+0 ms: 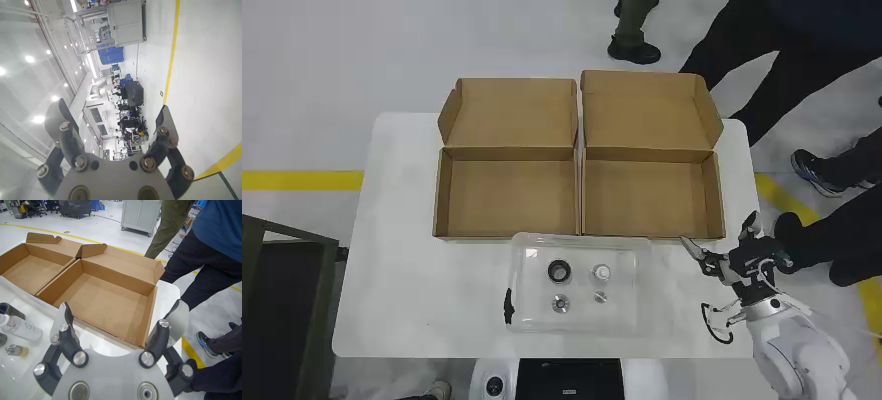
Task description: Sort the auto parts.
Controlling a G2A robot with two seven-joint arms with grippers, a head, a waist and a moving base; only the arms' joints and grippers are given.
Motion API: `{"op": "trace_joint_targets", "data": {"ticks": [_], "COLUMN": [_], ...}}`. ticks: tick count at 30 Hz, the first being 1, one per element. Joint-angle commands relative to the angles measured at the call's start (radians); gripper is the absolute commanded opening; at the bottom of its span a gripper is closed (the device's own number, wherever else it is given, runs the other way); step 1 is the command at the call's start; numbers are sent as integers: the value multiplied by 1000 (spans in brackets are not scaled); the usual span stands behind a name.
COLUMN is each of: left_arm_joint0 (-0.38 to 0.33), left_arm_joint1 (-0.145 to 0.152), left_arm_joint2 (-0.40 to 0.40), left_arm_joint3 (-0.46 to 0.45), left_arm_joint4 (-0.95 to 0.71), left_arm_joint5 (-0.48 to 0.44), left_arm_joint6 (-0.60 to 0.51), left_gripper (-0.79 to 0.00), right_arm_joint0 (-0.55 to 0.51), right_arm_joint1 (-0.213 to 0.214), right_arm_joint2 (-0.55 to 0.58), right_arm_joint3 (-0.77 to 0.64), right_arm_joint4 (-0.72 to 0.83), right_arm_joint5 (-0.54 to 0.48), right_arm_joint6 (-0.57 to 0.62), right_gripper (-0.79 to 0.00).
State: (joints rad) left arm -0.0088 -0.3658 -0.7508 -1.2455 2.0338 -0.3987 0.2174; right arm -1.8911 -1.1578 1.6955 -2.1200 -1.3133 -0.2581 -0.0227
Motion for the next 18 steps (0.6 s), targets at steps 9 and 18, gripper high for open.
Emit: {"op": "trace_joint_targets", "data": {"ticks": [9, 18], "left_arm_joint0": [0, 0], "left_arm_joint1": [0, 0], "left_arm_joint2": [0, 0], "left_arm_joint3": [0, 0], "left_arm_joint4": [0, 0], "left_arm_joint5": [0, 0], "left_arm_joint6": [0, 0], "left_gripper": [0, 0], "right_arm_joint0": [1, 85], "right_arm_joint1": [0, 11], "right_arm_joint2": [0, -33], "right_arm_joint3": [0, 17], "right_arm_joint4": [-4, 69], "right_arm_joint5": [-3, -235], "right_arm_joint6": [3, 15], "right_gripper": [0, 0]}}
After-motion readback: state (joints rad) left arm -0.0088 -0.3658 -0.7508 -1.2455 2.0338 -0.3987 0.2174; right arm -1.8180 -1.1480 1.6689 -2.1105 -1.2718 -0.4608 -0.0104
